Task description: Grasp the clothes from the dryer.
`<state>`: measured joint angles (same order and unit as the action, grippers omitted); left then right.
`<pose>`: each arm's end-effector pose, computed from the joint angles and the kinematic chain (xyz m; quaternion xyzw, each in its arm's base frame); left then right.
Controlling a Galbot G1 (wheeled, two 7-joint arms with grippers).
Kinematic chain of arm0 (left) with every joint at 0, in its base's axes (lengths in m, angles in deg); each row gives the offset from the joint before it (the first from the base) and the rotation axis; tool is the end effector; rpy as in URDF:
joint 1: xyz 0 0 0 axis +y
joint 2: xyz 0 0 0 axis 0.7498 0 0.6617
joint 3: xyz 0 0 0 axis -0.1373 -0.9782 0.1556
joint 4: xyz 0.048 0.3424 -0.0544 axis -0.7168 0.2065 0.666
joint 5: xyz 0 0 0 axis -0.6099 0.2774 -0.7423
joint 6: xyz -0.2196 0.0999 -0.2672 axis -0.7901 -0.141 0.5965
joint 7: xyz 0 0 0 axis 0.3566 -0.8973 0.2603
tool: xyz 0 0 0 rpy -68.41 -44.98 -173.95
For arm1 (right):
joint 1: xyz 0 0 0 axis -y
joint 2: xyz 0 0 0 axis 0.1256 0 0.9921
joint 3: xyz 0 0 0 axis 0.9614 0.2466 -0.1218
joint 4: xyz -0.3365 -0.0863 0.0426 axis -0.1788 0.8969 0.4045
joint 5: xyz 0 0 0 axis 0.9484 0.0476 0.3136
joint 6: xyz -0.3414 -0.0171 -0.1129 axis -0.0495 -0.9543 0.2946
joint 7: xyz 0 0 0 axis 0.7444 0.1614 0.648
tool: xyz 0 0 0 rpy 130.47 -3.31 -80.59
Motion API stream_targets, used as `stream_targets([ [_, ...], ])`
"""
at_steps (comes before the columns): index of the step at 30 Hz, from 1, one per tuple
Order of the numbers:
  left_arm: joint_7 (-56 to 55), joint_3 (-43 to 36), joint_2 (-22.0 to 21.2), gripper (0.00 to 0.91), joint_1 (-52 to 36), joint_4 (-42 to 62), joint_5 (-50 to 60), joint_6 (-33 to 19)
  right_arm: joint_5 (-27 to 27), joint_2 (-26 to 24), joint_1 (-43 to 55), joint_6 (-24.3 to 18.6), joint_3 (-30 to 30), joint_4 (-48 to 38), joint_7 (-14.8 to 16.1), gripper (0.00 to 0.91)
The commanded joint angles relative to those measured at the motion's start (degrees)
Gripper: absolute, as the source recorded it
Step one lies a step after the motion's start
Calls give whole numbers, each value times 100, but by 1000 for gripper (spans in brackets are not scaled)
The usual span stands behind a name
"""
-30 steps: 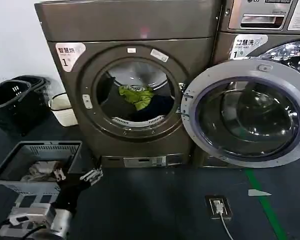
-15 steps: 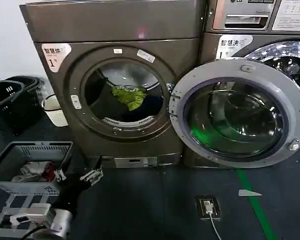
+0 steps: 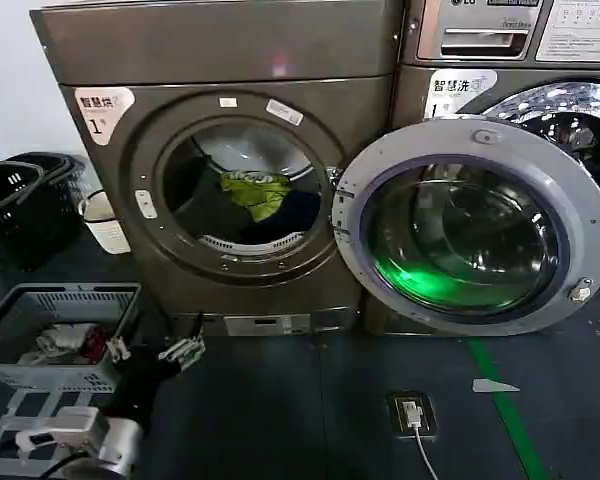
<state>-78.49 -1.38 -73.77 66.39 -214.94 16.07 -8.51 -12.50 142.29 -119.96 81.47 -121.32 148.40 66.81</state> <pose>0.1713 0.0208 -0.1489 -0.0242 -0.9987 -0.0111 0.0440 -0.0576 -0.3466 0.0048 0.4788 0.8349 -0.0957 0.2541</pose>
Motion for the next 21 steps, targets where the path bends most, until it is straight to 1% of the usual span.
stream_targets([
  [1,7,-32,20,907,-6,21,-38,13,-6,7,-6,-38,-11,8,34,907],
  [4,7,-84,26,907,10,25,-24,10,-126,9,-18,-22,-38,31,16,907],
  [21,6,-109,18,907,-2,46,-28,8,-144,15,-13,-21,-45,32,-6,907],
])
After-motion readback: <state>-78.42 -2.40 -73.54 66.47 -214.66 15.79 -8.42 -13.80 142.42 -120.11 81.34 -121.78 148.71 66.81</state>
